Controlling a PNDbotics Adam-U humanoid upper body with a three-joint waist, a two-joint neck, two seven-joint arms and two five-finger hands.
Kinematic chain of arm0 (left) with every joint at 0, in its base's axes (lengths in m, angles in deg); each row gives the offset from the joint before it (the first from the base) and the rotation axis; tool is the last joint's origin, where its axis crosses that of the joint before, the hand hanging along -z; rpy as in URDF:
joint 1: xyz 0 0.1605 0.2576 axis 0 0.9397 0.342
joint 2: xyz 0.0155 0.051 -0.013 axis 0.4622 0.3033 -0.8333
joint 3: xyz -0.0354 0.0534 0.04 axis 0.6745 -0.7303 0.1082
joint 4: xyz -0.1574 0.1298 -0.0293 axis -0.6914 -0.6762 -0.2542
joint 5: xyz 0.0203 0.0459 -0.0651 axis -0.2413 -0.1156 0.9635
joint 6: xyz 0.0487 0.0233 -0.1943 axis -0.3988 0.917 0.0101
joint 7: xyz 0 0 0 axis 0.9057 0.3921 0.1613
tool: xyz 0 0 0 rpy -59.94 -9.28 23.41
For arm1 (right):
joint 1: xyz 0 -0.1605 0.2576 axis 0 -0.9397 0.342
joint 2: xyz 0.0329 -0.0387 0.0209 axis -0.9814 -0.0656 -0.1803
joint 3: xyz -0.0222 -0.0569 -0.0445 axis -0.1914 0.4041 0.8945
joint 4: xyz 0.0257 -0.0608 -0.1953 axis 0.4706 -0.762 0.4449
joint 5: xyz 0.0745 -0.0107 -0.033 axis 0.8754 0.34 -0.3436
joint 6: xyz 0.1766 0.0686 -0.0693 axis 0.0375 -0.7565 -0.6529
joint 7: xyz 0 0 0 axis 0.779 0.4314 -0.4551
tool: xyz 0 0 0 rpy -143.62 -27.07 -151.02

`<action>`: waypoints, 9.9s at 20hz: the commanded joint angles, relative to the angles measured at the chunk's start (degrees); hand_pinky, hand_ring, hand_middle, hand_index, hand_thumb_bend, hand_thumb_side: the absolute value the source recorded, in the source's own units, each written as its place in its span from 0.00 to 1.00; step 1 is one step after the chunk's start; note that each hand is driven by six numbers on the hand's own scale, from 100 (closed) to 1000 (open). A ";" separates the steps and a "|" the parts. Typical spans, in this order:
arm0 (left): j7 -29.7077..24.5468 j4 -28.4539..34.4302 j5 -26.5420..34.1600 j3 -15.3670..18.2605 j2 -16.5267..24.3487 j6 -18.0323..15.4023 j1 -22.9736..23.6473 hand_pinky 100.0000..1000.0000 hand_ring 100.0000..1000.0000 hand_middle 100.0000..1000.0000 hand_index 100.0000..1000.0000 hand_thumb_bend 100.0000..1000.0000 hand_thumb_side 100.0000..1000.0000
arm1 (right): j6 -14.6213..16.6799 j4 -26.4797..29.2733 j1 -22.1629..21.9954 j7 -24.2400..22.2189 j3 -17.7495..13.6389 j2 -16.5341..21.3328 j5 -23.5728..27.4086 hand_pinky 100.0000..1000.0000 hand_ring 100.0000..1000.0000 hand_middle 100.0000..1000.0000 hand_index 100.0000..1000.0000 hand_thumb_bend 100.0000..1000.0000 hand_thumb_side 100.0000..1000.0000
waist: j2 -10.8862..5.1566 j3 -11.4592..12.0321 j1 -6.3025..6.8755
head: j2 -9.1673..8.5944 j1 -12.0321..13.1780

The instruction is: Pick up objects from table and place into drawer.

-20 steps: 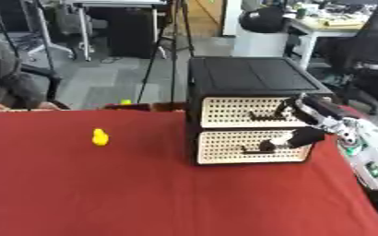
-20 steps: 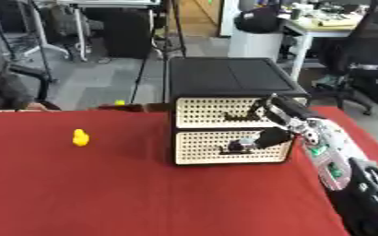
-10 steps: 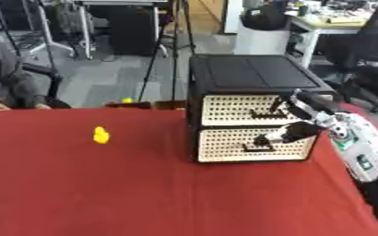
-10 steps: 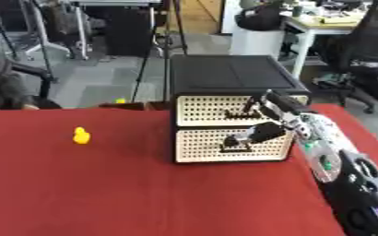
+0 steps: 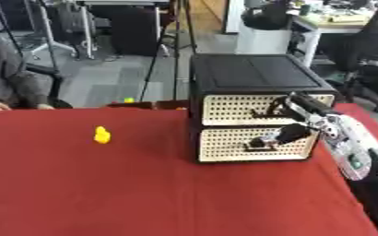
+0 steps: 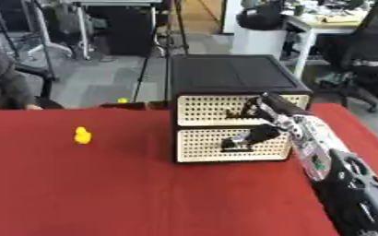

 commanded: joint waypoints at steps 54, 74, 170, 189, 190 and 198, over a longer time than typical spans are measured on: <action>-0.24 1.04 -0.56 0.55 1.98 0.80 -0.66 0.51 0.79 0.76 0.85 0.00 0.53 | 0.18 21.48 -13.21 -2.49 -0.48 7.28 2.74 0.00 0.00 0.00 0.31 1.00 0.67 | -0.06 -0.50 -1.51 | -0.42 0.56; -0.03 1.18 -0.81 0.82 2.20 0.91 -0.64 0.52 0.79 0.76 0.85 0.00 0.53 | -2.26 30.46 -22.70 -2.41 -2.46 7.86 5.95 0.00 0.00 0.00 0.31 1.00 0.64 | 0.28 -1.04 -1.79 | -0.76 1.30; 17.47 -55.92 -74.03 -6.11 16.17 -15.83 -37.80 0.49 0.63 0.70 0.87 0.40 0.47 | -1.86 44.33 -22.93 2.80 -2.60 11.22 16.42 0.00 0.00 0.00 0.65 1.00 0.73 | 5.80 -19.52 4.48 | -4.73 9.93; 23.24 -59.38 -78.11 -6.65 14.89 -14.50 -36.65 0.44 0.49 0.65 0.85 0.38 0.48 | -1.89 44.76 -21.86 2.54 -2.53 11.24 16.29 0.00 0.00 0.00 0.64 1.00 0.71 | 8.36 -21.47 5.53 | -6.11 10.04; 23.79 -59.47 -78.02 -6.58 14.86 -14.19 -36.56 0.43 0.47 0.64 0.85 0.37 0.45 | -1.90 44.77 -21.86 2.51 -2.52 11.23 16.28 0.00 0.00 0.00 0.64 1.00 0.70 | 8.57 -21.58 5.63 | -6.25 10.07; 28.56 -60.45 -76.02 -6.65 14.74 -11.54 -36.11 0.41 0.47 0.63 0.84 0.32 0.36 | -1.99 44.92 -21.74 2.39 -2.56 11.45 16.19 0.00 0.00 0.00 0.64 1.00 0.69 | 9.95 -22.19 6.31 | -6.70 10.54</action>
